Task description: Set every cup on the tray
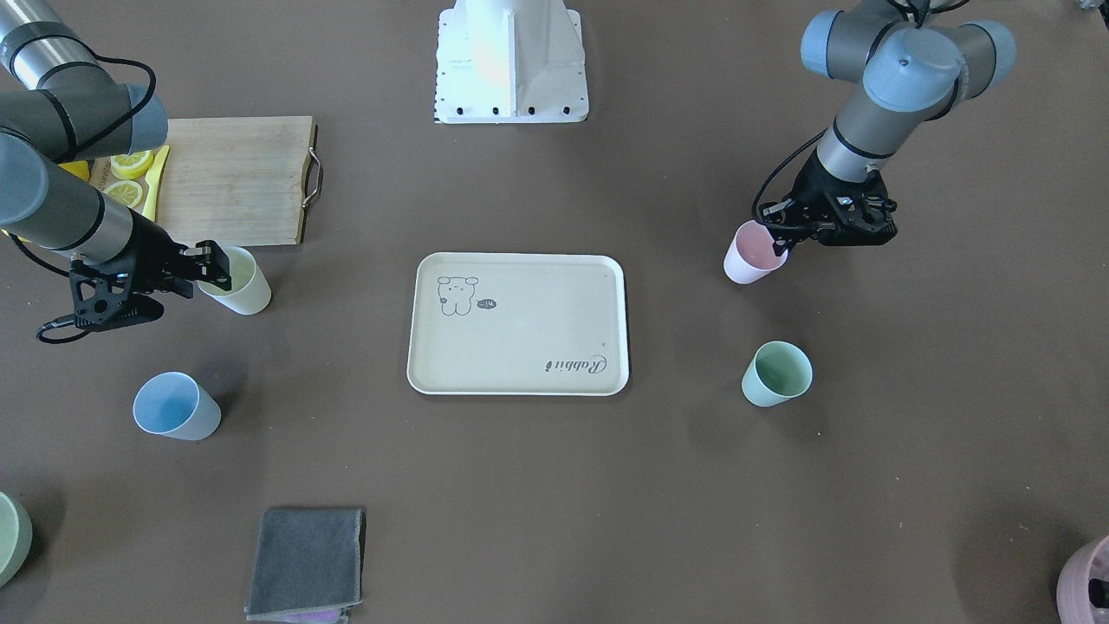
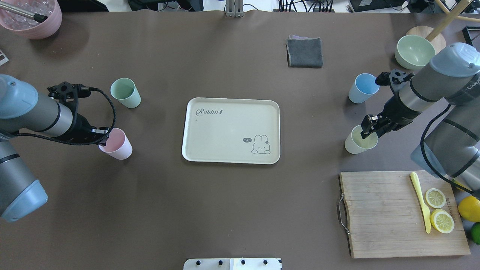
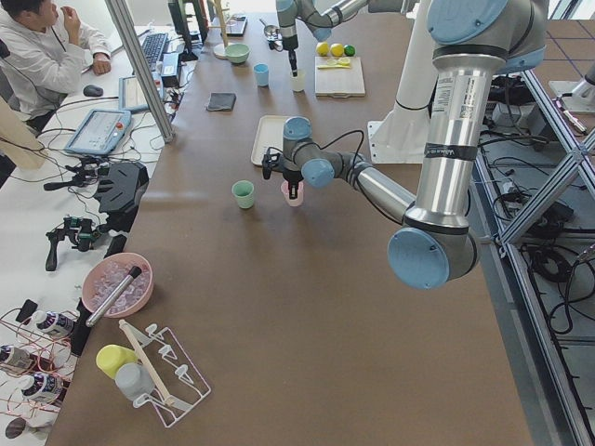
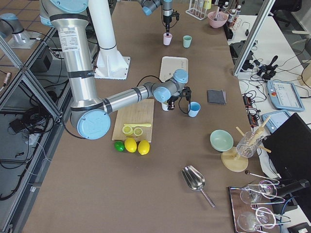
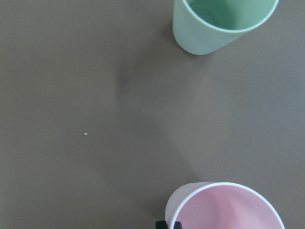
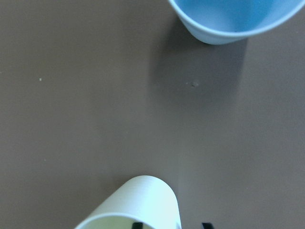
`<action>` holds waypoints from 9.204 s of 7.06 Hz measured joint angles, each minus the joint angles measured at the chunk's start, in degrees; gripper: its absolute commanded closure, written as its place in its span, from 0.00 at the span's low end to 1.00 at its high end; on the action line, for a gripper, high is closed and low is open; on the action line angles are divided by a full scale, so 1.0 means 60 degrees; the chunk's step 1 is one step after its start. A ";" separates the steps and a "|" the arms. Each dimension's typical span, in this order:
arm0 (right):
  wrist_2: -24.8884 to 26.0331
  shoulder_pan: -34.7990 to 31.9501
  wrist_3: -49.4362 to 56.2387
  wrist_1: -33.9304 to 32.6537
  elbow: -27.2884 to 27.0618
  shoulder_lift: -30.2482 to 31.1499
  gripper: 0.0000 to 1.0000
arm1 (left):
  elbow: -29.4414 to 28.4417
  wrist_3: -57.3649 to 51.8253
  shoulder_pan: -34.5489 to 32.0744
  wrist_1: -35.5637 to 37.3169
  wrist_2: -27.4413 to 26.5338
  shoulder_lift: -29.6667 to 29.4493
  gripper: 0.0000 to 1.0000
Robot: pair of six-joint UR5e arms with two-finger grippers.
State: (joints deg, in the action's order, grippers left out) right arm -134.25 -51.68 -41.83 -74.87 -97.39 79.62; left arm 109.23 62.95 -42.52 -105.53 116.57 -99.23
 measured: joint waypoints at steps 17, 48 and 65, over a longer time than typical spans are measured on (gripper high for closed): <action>0.2466 0.1698 -0.4754 -0.0892 -0.1045 -0.3105 0.00 | -0.1415 -0.1391 -0.0842 0.2985 0.0011 -0.3964 0.02; 0.1532 0.1529 -0.5008 -0.0535 0.1981 -0.4706 1.00 | -0.4424 0.0467 0.0096 0.0314 0.0199 -0.5544 0.02; -0.0125 -0.5501 0.6468 -0.1711 0.0903 0.1330 0.00 | -0.0369 -0.9584 -0.5819 0.3259 0.2705 0.1457 0.02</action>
State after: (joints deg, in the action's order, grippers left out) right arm -135.00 -84.68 -3.02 -85.14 -91.98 87.60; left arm 107.01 5.44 -77.43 -85.98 132.80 -90.48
